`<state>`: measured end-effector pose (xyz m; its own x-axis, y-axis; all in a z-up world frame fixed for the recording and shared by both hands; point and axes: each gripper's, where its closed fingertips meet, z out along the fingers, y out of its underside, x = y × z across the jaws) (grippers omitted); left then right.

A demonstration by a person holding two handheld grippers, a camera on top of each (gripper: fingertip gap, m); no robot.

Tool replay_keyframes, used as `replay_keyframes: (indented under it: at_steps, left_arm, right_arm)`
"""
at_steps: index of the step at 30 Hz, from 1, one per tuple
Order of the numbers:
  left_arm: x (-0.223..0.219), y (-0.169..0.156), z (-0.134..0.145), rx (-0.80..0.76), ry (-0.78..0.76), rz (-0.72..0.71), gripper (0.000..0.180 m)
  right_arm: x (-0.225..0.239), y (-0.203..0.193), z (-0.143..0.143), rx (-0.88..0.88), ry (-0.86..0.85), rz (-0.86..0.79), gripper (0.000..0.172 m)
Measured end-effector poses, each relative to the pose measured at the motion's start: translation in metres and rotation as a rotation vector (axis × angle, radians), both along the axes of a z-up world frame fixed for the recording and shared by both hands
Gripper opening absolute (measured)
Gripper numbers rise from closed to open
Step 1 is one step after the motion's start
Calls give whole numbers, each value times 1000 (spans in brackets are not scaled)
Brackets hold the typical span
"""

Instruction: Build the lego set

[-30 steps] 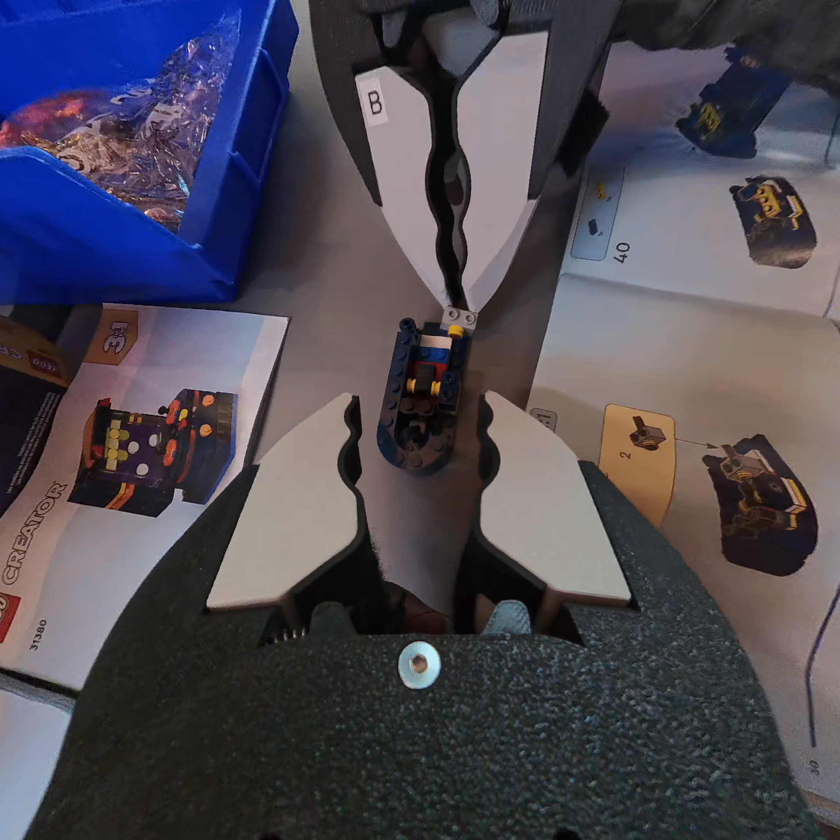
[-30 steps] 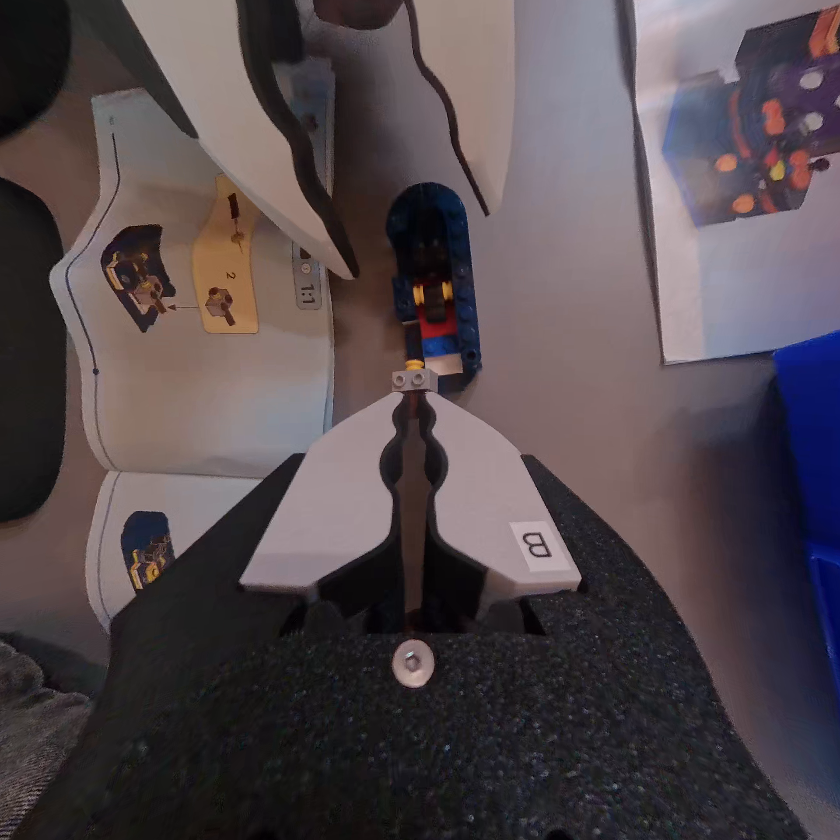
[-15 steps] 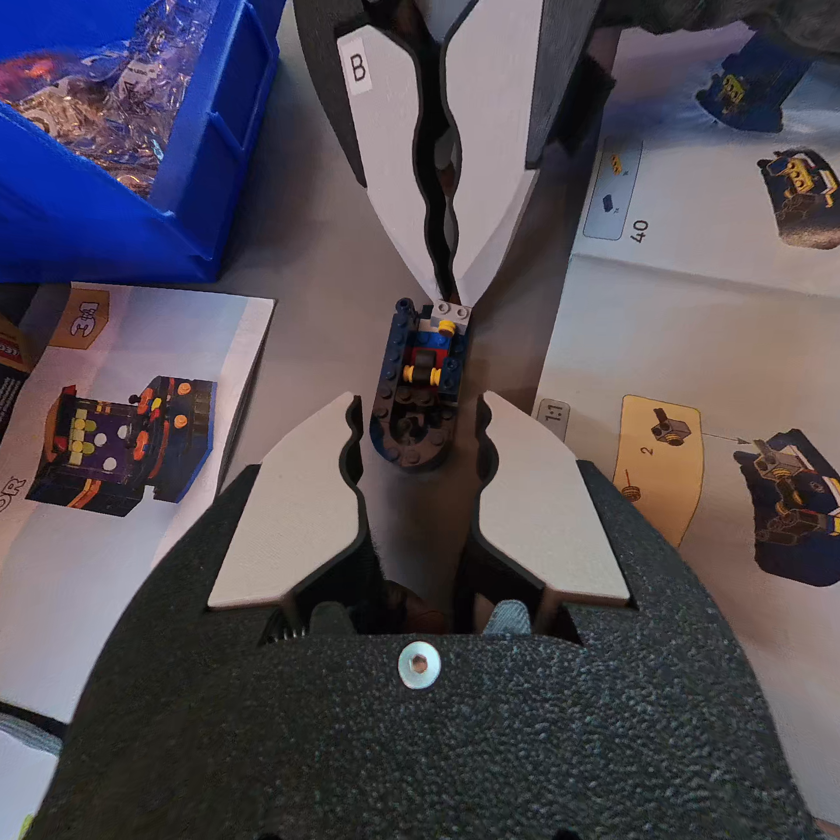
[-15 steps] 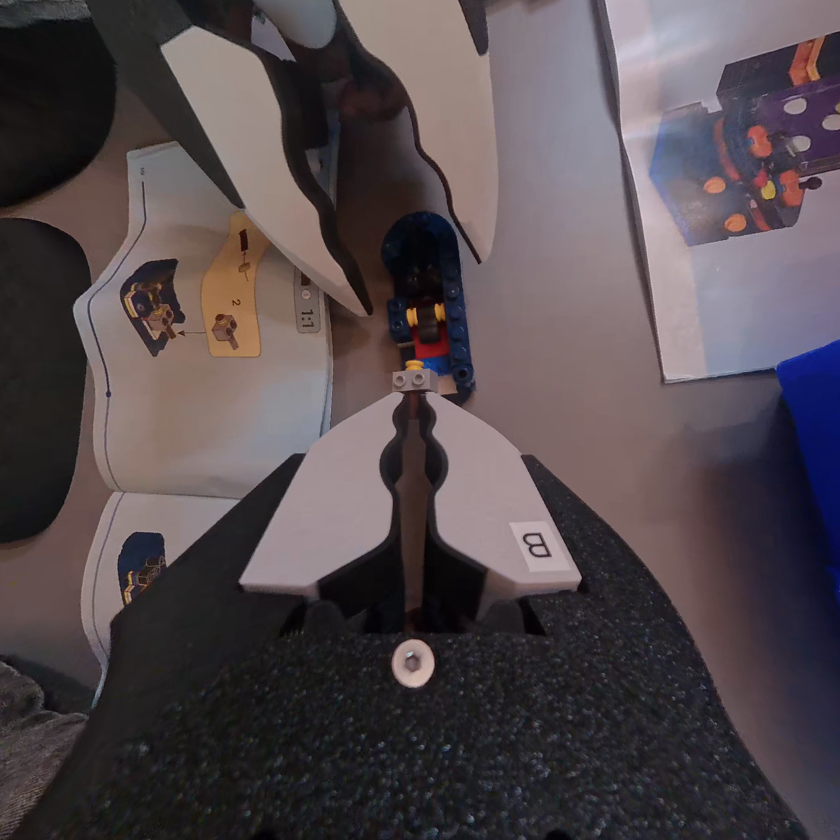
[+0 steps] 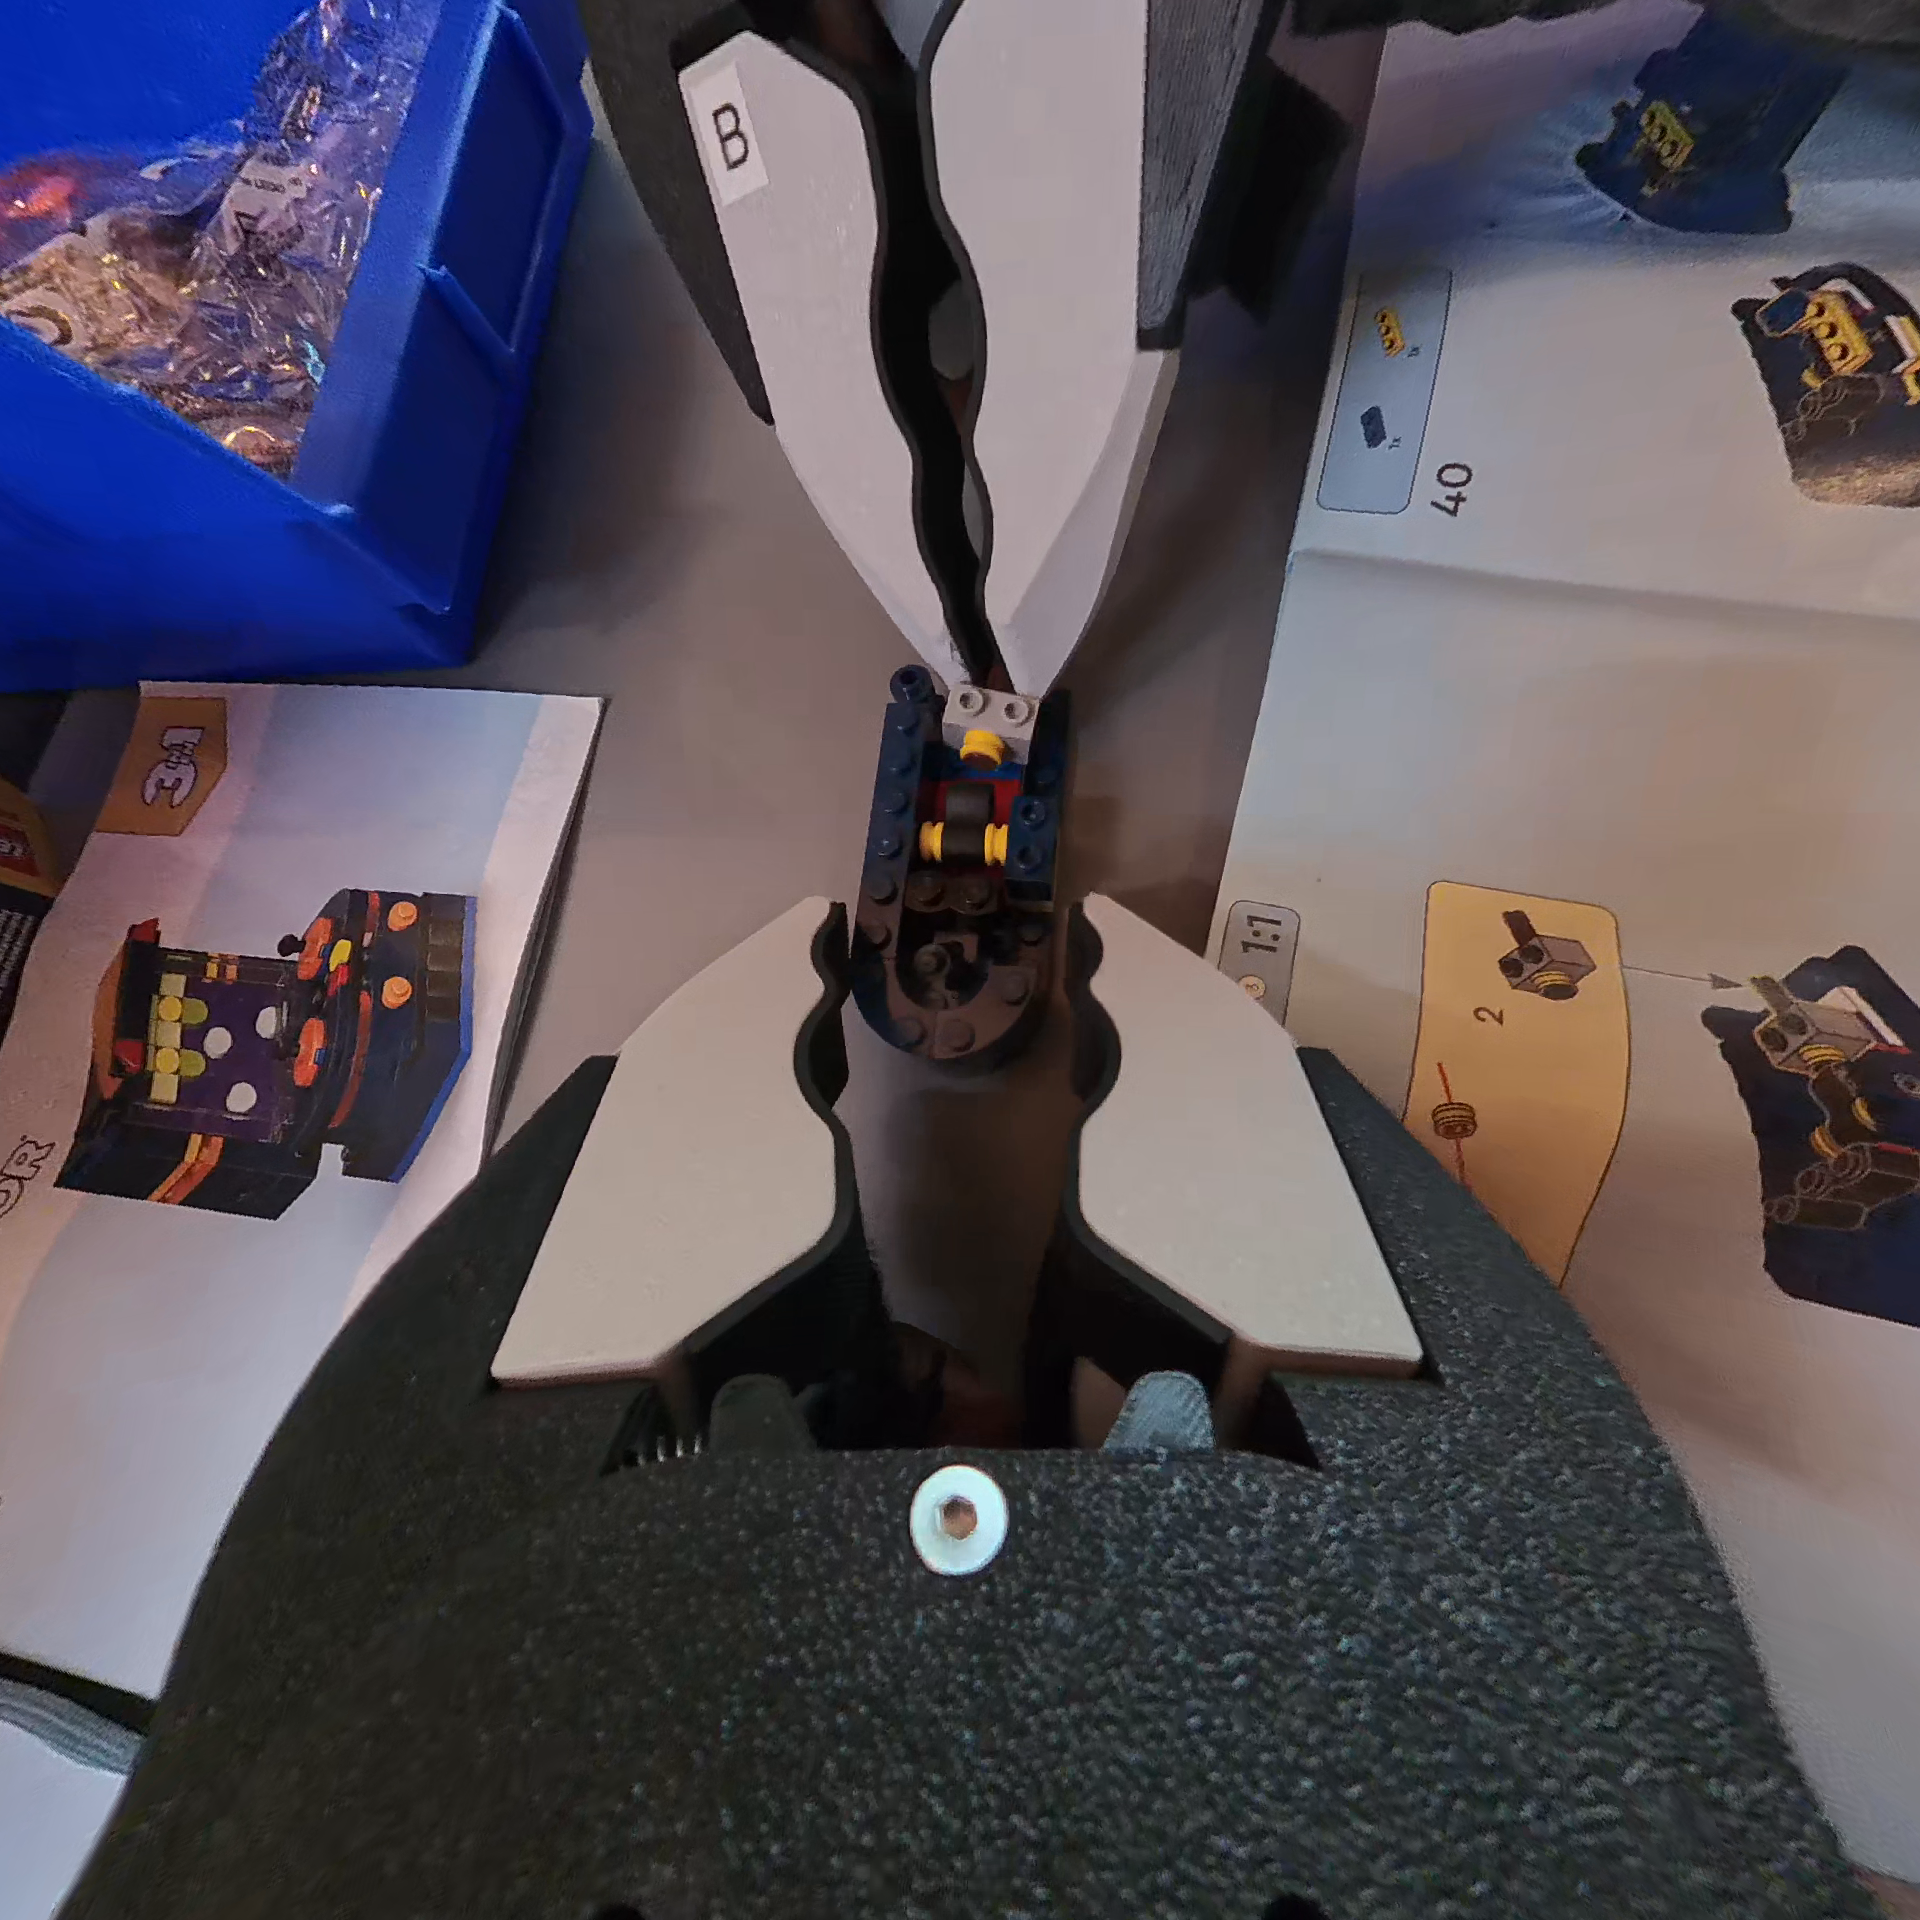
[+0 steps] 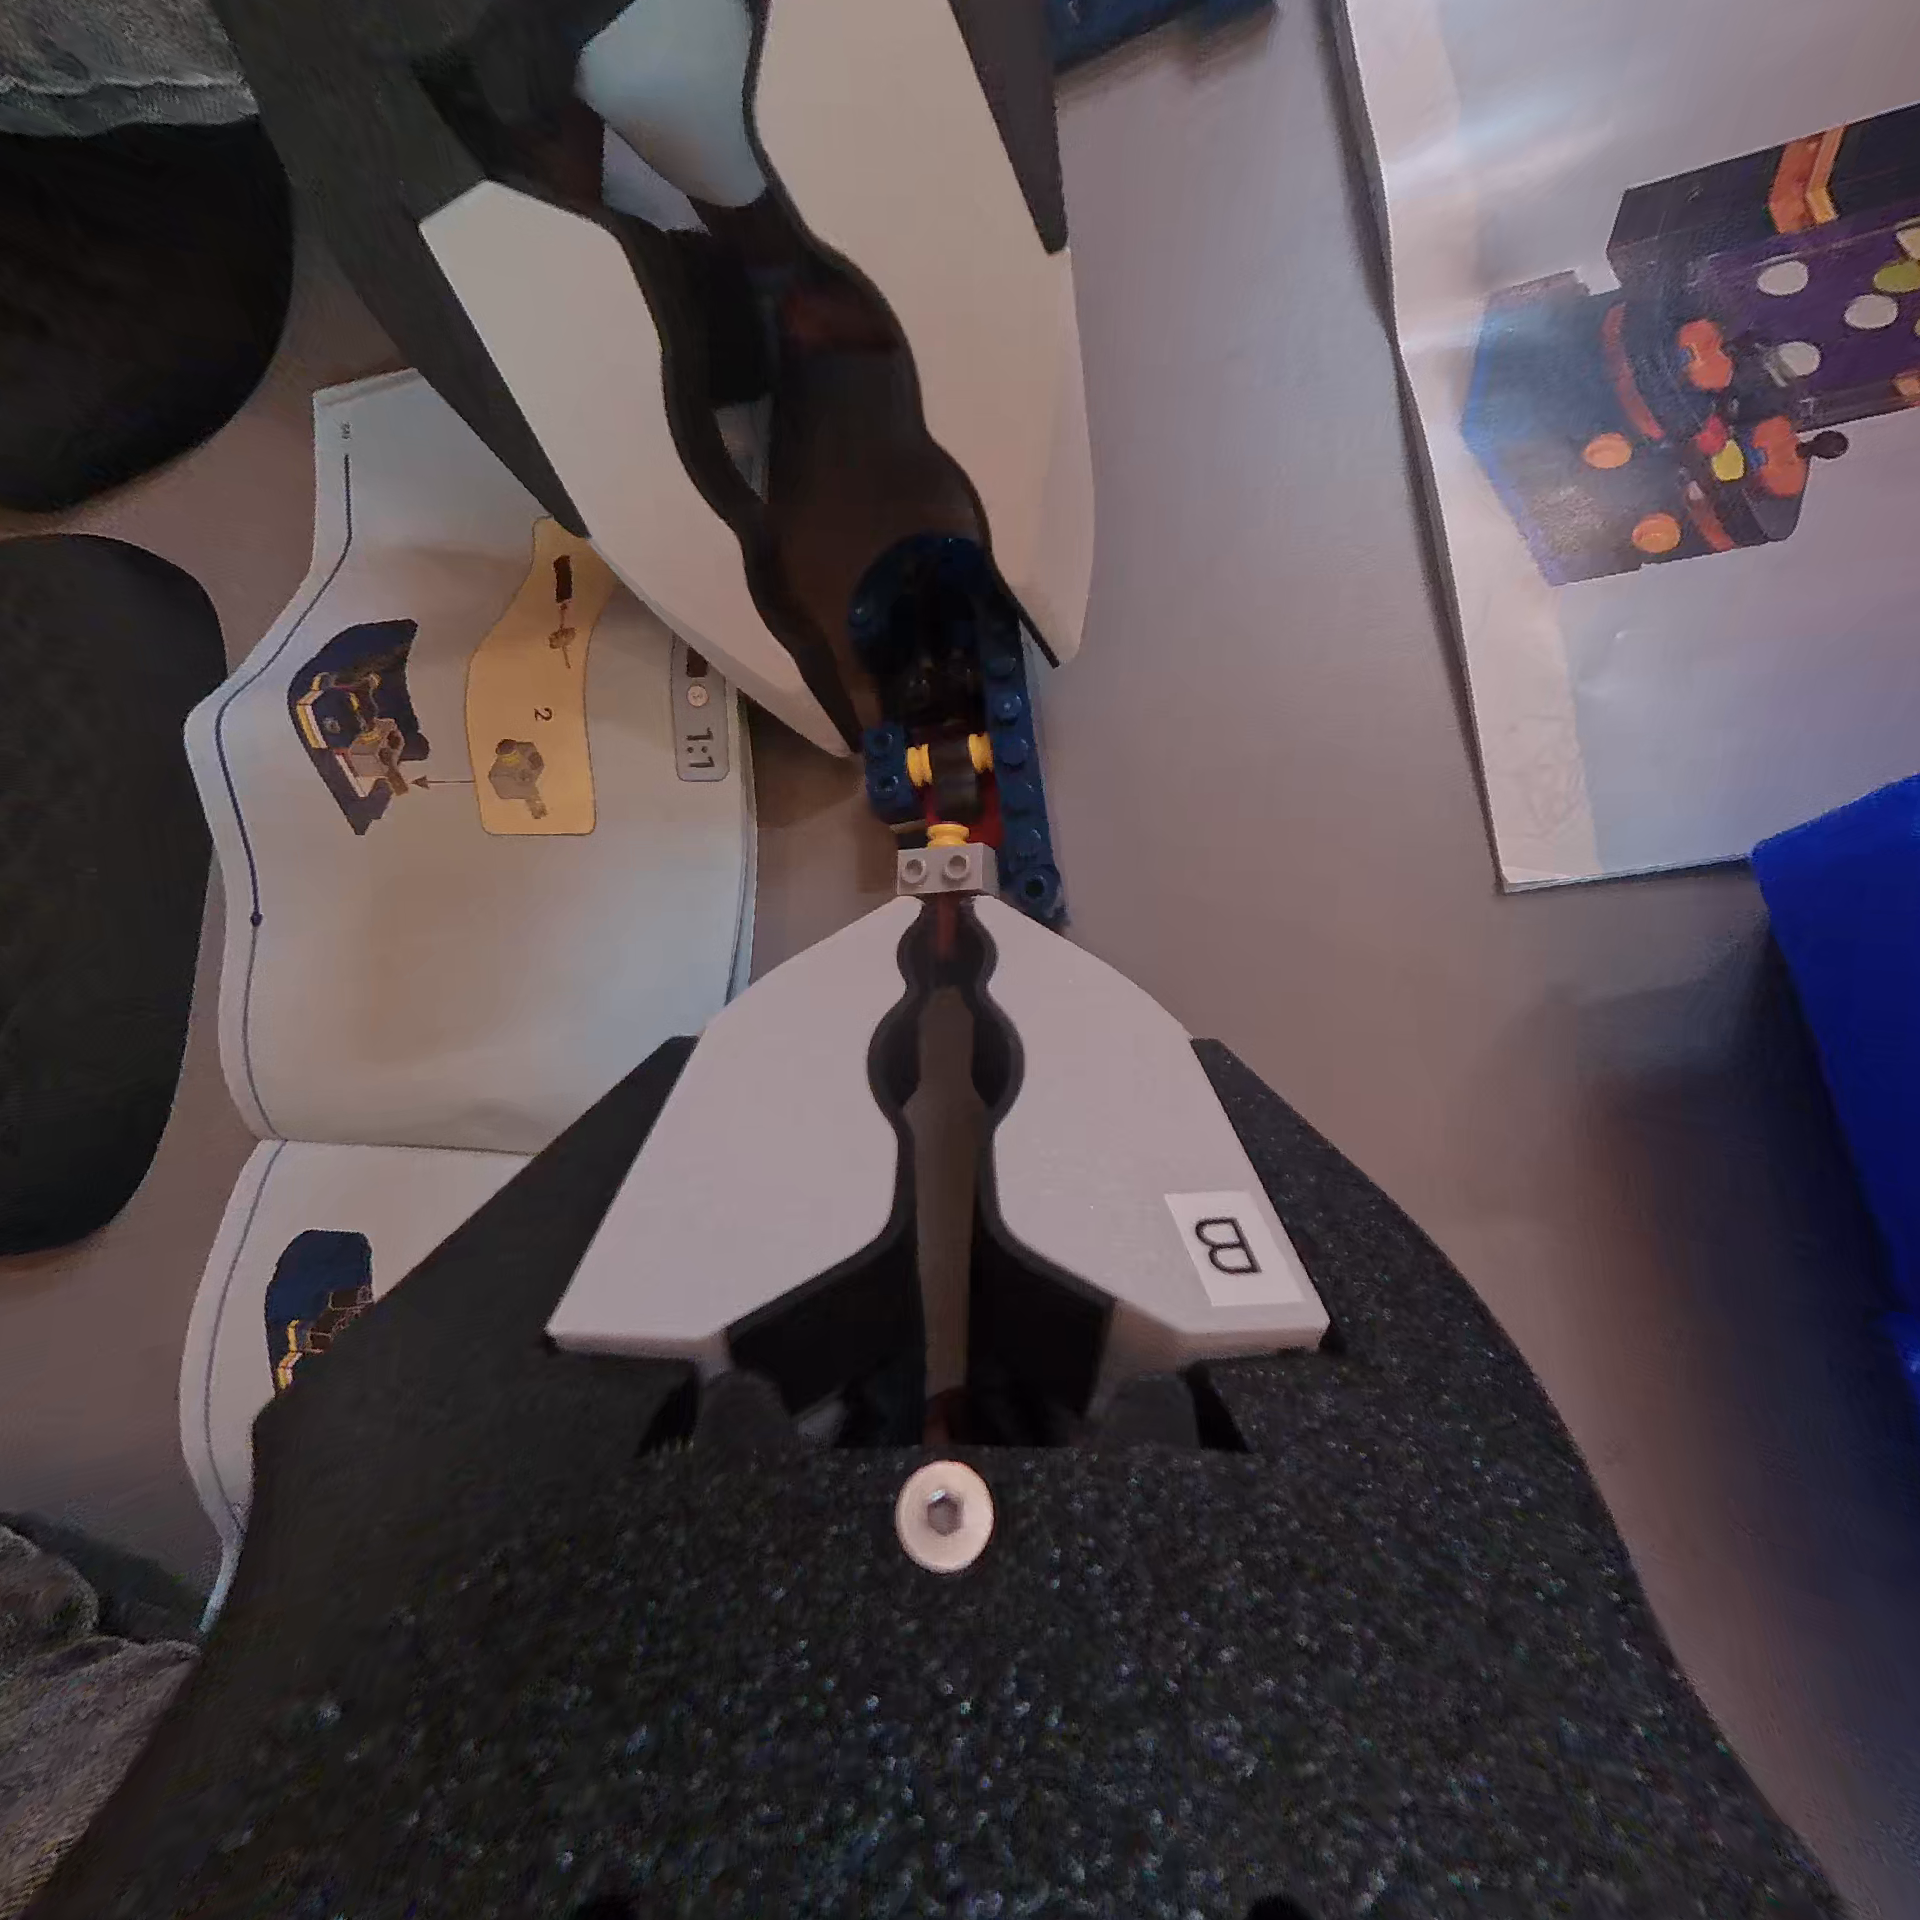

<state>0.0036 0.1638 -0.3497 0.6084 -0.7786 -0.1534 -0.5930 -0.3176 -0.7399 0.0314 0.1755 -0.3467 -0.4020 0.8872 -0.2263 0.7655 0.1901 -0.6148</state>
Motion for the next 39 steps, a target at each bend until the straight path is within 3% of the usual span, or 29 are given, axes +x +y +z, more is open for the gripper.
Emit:
replay_keyframes:
  at_steps: [4,7,9,12,22,39]
  left_arm:
    - [0,1,-1,24,23,-22,36]
    - [0,1,-1,24,25,-31,36]
    - [1,1,-1,25,20,-39,36]
    - [2,0,-1,28,26,-63,35]
    - [6,-4,-1,-1,-16,-185,35]
    - [6,-2,-1,15,8,-194,36]
  right_arm:
    - [-2,4,1,16,-21,6,4]
    - [9,-10,0,-69,-101,49,4]
    - [13,-1,-6,-8,-129,29,4]
    - [9,-4,4,-84,-55,26,4]
    - [13,-4,-1,-67,-92,33,4]
    - [7,-5,0,13,-76,55,4]
